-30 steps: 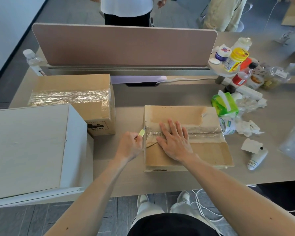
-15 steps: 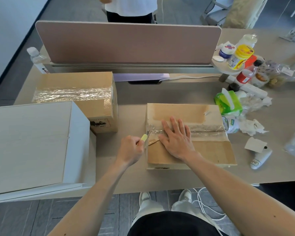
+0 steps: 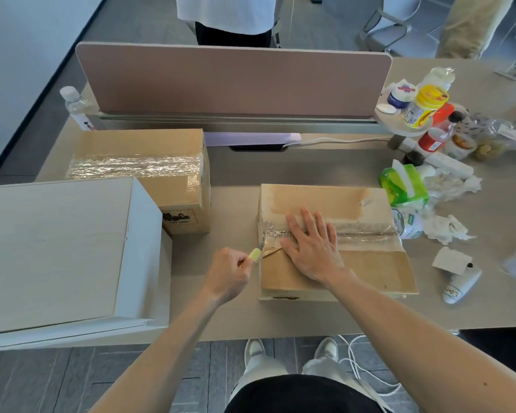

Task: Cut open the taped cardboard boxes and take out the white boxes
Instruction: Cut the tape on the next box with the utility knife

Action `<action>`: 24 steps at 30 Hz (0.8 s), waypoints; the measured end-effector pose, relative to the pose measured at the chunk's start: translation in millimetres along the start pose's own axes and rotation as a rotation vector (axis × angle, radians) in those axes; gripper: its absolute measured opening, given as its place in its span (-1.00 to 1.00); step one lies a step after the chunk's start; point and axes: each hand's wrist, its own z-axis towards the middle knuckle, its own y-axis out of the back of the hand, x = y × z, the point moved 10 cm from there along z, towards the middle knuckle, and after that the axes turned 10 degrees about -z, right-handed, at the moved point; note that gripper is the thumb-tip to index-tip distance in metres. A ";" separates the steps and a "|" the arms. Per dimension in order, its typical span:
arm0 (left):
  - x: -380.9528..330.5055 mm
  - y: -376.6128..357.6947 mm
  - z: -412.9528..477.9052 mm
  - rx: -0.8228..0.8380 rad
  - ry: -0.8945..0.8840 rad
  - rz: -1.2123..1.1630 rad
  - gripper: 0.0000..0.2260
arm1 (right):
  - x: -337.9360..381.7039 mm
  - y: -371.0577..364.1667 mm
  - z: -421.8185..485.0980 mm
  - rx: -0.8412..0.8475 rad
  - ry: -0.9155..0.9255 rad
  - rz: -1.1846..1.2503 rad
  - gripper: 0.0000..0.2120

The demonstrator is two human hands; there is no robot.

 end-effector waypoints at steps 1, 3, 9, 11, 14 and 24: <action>5.8 -2.4 -3.7 0.011 0.020 -0.020 -0.53 | -0.4 -0.1 0.3 0.003 0.003 -0.004 -0.40; 20.6 -4.6 -13.8 0.008 0.091 -0.100 -0.58 | -0.8 -1.3 0.0 0.016 0.008 -0.004 -0.40; 79.3 5.4 -32.6 -0.183 0.450 -0.436 -0.77 | -0.8 -0.4 0.5 0.028 0.017 0.020 -0.40; 99.6 -0.5 -36.1 -0.203 0.534 -0.455 -0.78 | 0.3 0.2 -0.2 0.024 0.021 0.017 -0.40; 121.3 -10.4 -40.9 -0.246 0.615 -0.442 -0.77 | -0.3 0.7 -0.4 0.025 0.024 0.025 -0.40; 142.8 -34.6 -51.3 -0.337 0.582 -0.310 -0.68 | -0.8 -1.0 -0.4 0.020 0.033 0.024 -0.40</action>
